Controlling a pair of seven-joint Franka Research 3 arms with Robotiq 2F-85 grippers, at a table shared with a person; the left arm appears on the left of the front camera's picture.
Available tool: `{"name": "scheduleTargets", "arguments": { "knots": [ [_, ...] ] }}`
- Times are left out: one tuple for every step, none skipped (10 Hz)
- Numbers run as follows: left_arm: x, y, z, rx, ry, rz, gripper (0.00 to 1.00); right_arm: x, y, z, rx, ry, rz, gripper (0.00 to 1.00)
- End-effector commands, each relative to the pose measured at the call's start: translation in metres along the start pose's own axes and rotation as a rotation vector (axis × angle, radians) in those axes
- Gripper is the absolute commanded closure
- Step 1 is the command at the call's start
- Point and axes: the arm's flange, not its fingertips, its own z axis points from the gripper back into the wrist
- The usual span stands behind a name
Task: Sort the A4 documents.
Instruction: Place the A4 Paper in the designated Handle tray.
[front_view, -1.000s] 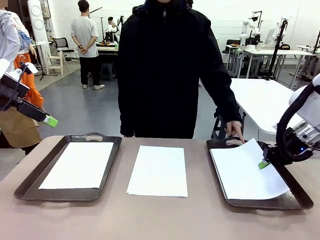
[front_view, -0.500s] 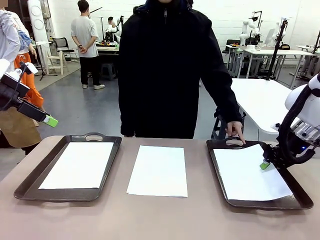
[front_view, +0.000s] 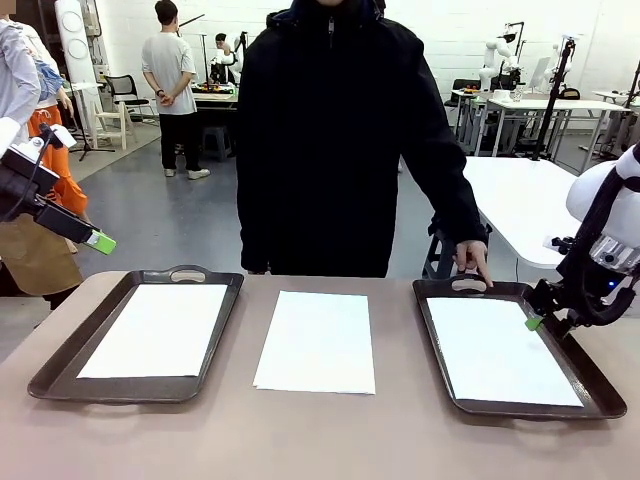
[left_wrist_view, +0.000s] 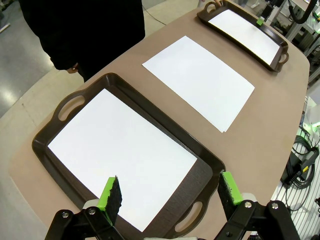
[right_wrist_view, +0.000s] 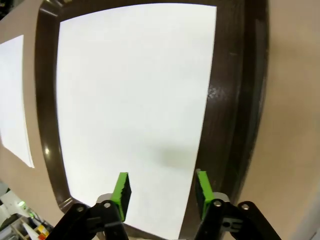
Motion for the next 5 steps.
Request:
{"name": "scheduleTargets", "arguments": {
  "knots": [
    [-0.0014, -0.0007, -0.0001, 0.004, 0.009, -0.012, 0.00, -0.0028, 0.0048, 0.0012, -0.063, 0.015, -0.024, 0.00],
    [-0.0014, -0.0007, -0.0001, 0.004, 0.009, -0.012, 0.00, -0.0024, 0.0059, 0.0016, -0.059, 0.016, -0.020, 0.02],
    [-0.0014, -0.0007, -0.0001, 0.004, 0.009, -0.012, 0.00, -0.0016, 0.0070, 0.0012, -0.052, 0.014, -0.008, 0.00],
    [-0.0014, -0.0007, -0.0001, 0.004, 0.009, -0.012, 0.00, -0.0017, 0.0075, 0.0013, -0.034, 0.023, 0.000, 0.00],
    [-0.0014, -0.0007, -0.0001, 0.004, 0.009, -0.012, 0.00, -0.0005, 0.0006, 0.0026, -0.036, 0.012, 0.000, 0.00]
  ]
}}
